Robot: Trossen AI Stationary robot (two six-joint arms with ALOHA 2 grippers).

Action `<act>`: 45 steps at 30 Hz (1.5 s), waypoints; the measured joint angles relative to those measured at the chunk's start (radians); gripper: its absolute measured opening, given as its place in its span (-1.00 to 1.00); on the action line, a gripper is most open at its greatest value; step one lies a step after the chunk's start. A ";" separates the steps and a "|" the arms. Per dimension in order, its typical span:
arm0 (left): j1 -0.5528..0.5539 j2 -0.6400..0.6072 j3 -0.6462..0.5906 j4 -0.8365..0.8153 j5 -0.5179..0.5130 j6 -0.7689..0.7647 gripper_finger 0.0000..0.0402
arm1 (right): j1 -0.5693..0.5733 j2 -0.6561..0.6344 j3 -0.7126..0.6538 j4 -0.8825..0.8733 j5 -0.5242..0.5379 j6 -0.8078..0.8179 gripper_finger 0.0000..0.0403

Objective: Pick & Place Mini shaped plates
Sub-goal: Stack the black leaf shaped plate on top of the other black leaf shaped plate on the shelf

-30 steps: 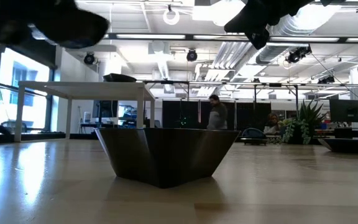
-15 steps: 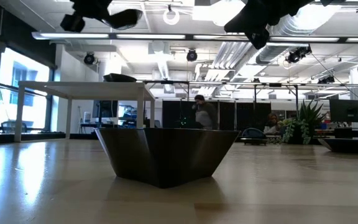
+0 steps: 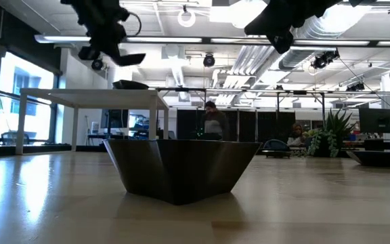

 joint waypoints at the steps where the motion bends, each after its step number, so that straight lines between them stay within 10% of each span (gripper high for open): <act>1: 0.009 0.013 0.000 -0.002 0.003 0.022 -1.00 | 0.000 0.000 0.000 0.000 0.000 0.001 -0.97; 45: 0.016 0.110 0.001 0.041 -0.066 0.137 -0.75 | -0.001 0.000 0.000 0.000 -0.002 -0.009 -0.97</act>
